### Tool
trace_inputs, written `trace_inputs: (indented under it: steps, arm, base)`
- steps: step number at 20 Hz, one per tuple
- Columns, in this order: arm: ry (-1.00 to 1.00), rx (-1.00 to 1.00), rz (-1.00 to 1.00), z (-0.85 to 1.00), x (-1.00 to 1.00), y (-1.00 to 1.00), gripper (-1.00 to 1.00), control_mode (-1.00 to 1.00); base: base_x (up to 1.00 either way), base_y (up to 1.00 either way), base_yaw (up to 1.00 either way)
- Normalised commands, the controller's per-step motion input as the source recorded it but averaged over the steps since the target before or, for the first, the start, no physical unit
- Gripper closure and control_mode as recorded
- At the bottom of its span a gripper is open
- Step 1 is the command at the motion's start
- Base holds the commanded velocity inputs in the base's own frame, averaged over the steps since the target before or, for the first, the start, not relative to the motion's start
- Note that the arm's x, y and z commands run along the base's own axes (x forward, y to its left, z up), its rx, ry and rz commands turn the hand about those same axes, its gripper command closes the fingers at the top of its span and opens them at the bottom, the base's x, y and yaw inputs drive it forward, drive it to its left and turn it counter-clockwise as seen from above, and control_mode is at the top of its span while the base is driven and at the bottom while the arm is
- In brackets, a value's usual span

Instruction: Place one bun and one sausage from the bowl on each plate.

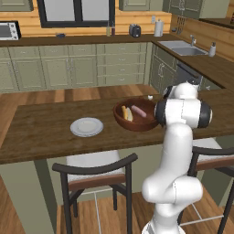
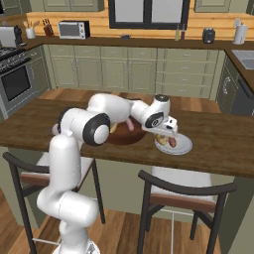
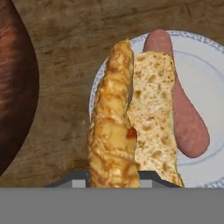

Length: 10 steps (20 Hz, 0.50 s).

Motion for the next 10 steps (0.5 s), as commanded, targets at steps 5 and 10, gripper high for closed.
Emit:
trace_inputs:
  steps: [5,10]
  arm:
    - [0.0,0.0,0.1,-0.28,0.44,-0.11,1.0,-1.0]
    - [0.0,0.01,0.05,-0.25,0.36,-0.19,1.0,-1.0]
  base:
    - [0.0,0.0,0.0]
    - [0.0,0.0,0.0]
